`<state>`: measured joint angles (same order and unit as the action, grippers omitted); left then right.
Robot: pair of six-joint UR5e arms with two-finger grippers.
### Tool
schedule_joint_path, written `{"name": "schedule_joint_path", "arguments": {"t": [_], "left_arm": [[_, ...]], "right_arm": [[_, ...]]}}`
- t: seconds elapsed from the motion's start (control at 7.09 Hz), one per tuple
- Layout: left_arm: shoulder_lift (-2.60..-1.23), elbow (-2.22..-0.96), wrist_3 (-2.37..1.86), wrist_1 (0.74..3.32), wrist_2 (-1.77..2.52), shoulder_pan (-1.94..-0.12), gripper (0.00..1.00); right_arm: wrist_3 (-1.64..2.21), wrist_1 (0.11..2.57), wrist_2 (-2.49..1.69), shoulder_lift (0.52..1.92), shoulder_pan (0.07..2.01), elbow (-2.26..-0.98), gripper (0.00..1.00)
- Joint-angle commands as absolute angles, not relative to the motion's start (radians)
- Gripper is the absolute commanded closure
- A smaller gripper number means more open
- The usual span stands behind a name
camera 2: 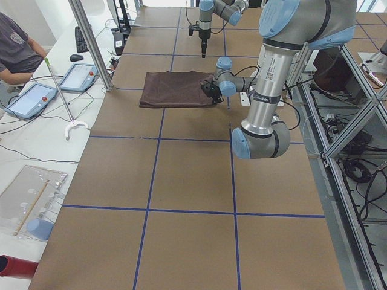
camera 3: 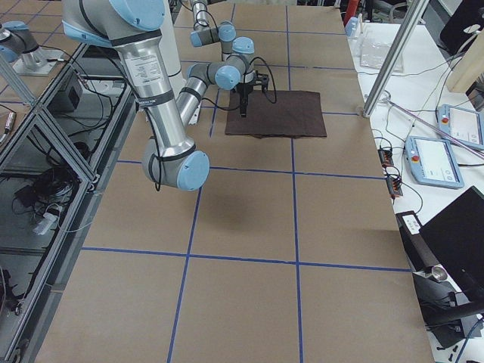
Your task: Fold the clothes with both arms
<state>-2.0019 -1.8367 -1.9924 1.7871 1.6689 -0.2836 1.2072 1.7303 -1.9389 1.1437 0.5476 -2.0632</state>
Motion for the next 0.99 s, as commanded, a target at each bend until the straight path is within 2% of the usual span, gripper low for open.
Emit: {"name": "schedule_joint_path", "arguments": {"t": [0.0,0.85], "left_arm": [[-1.988,-1.844,-1.982,1.787,1.67,-0.281,1.0],[-1.991,-1.881,-1.861,1.769,1.677,-0.291,1.0]], "right_arm": [[1.207,1.73,-1.939,1.144,0.548,-2.063,0.0],[1.594,1.727,-1.901,1.129,0.433,-2.025,0.0]]}}
